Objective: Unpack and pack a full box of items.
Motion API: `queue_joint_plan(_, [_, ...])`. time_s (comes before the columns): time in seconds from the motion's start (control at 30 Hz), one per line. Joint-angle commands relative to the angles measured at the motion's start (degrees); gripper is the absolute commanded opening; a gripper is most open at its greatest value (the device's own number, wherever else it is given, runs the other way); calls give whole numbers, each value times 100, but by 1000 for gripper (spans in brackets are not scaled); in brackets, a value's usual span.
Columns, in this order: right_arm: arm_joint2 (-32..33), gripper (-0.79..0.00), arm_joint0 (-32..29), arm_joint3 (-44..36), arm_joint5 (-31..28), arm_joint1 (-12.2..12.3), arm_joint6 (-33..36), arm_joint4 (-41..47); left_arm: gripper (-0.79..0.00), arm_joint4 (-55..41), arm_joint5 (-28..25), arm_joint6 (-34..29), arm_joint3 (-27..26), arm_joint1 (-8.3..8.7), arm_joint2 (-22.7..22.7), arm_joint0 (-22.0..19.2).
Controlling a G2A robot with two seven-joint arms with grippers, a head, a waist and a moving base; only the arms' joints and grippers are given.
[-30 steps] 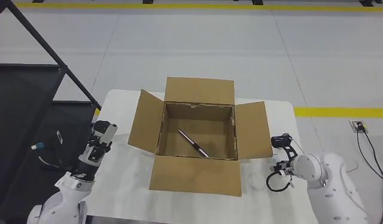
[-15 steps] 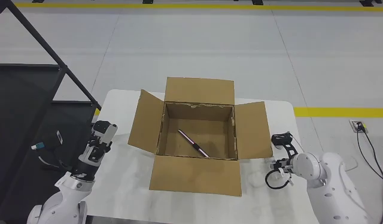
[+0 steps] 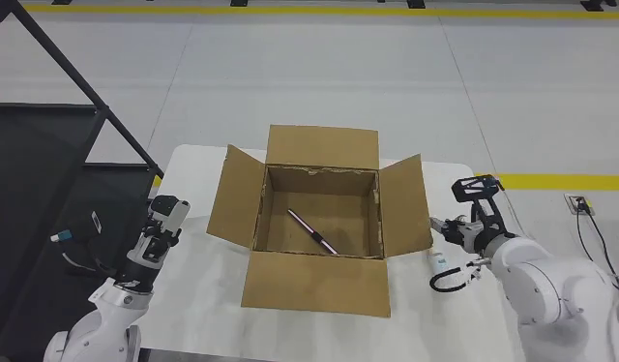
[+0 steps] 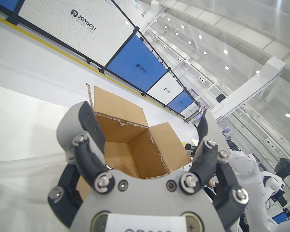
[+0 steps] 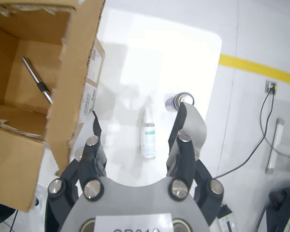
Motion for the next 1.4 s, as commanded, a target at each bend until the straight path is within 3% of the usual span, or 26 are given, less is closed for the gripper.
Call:
queue_joint_plan(0.0, [-277,0,227,-205,-78,-15,-72,-27,0,0,0,0,0,0,0,0])
queue_joint_plan(0.13, [-904,0,892,-105,58,-64,-15,-399,0,0,0,0,0,0,0,0])
queue_joint_plan(0.33, [-1815,0,1912,386,-135,-197,-70,-166,0,0,0,0,0,0,0,0])
queue_joint_plan(0.7, [-3626,0,3669,2550,-858,-632,98,1062,0,-43,59,136,40,18,-106,37])
queue_joint_plan(1.0, [-4907,0,4343,4271,-888,-1163,-159,1782,0,-210,7,151,132,69,-319,36])
queue_joint_plan(1.37, [-5648,0,4700,6399,-883,-1857,-986,2608,0,-326,-42,35,161,109,-335,15])
